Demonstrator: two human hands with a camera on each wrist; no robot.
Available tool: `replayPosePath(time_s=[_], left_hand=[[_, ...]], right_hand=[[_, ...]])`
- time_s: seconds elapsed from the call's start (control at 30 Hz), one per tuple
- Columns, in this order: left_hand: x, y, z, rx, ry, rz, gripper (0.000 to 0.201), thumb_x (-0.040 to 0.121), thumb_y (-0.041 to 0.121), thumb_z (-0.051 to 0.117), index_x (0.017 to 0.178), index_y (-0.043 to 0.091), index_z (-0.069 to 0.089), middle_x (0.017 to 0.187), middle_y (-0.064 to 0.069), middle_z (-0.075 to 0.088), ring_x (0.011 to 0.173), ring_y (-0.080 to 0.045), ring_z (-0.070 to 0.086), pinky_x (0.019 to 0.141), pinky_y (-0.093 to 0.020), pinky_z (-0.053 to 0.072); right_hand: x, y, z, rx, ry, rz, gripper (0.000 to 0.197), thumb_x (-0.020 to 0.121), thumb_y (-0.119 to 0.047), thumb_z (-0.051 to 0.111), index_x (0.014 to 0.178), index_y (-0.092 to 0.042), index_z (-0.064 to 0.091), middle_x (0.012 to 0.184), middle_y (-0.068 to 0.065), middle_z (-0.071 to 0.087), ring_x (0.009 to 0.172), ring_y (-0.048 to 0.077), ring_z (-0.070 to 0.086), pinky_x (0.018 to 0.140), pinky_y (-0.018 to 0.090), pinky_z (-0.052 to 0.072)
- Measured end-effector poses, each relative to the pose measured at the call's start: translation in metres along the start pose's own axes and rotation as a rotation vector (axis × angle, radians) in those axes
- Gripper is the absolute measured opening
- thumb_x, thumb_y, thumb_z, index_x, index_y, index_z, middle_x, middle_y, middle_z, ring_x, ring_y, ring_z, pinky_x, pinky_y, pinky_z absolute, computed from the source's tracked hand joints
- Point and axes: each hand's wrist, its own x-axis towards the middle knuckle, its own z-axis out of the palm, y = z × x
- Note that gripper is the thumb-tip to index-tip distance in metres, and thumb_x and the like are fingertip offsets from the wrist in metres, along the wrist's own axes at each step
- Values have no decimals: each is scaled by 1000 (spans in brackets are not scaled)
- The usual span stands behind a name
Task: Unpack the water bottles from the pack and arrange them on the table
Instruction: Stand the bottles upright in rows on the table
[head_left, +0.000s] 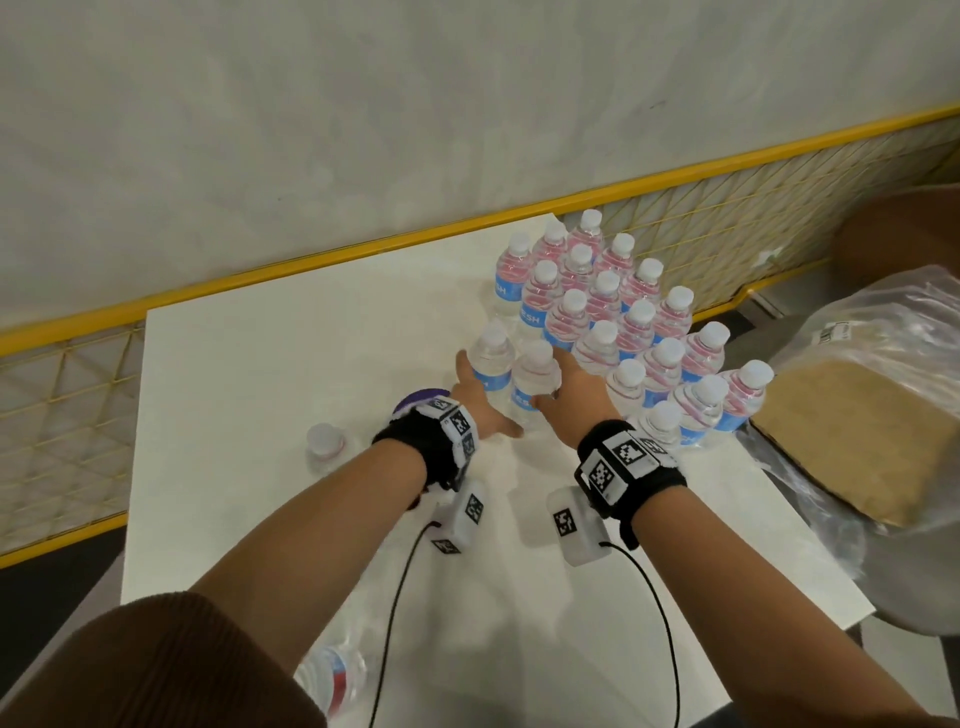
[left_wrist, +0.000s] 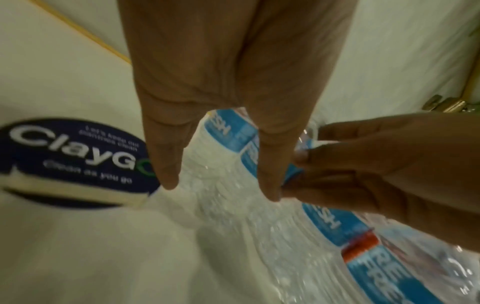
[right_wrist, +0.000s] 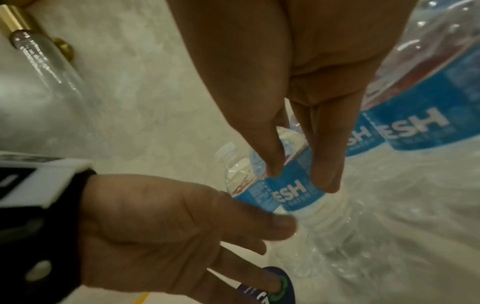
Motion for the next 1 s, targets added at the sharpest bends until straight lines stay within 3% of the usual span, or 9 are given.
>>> replayPosePath(time_s=[0.13,0.33,0.43,0.53,0.63,0.7,0.87,0.93,1.0], left_hand=[[-3,5,34,-243,208,-68,147,53,27,92,148,13,-20,153,-13,25,138,-28,34,109,-42,34],[10,1,56,-398,399,-14,139,56,26,91,150,11,-10,155,-12,13,145,-26,18,115,-37,23],[19,-1,52,-421,387,25,134,60,25,89,150,14,-10,156,-8,11,144,-22,19,115,-33,21],[31,-5,43,-408,350,52,130,64,27,86,150,18,-11,157,-5,8,145,-20,17,115,-32,20],[49,-7,28,-379,357,82,129,63,28,87,150,17,-8,157,-5,11,145,-21,18,117,-35,22],[60,-7,19,-354,346,85,130,62,30,87,150,18,-8,157,-5,13,145,-22,20,117,-37,23],[84,-14,-2,-307,312,103,132,62,33,87,150,20,-11,158,-5,12,145,-23,19,117,-43,23],[92,-16,-8,-304,317,118,134,60,33,88,150,19,-10,157,-6,17,144,-24,23,117,-45,25],[96,-15,-12,-320,320,139,141,53,38,90,149,19,-12,155,-5,21,143,-22,26,116,-44,27]], right_hand=[[-15,9,3,128,-37,63,63,91,-11,54,146,-13,24,113,11,61,106,27,59,84,29,41],[-44,51,27,81,-204,200,65,91,-22,57,147,-22,25,134,12,54,123,23,52,98,27,41],[-51,65,37,70,-314,230,70,90,-30,59,149,-22,21,148,9,37,135,24,39,107,30,34],[-60,73,50,-150,-434,168,73,89,-36,57,150,-27,17,158,7,14,145,27,17,116,34,21],[-72,74,63,-276,-517,167,72,89,-27,55,149,-36,15,159,5,-15,146,33,-12,118,47,12],[-78,72,71,-336,-503,151,70,92,-19,47,148,-40,11,157,4,-21,145,35,-17,117,51,12],[-79,71,69,-393,-493,112,73,92,-15,47,148,-40,8,158,5,-17,145,38,-12,116,51,18],[-79,63,61,-330,-452,62,69,90,-14,49,149,-34,16,158,6,0,145,35,5,115,43,25],[-76,44,48,-254,-185,-146,65,82,-12,60,141,-27,37,146,8,35,132,34,36,103,40,42]])
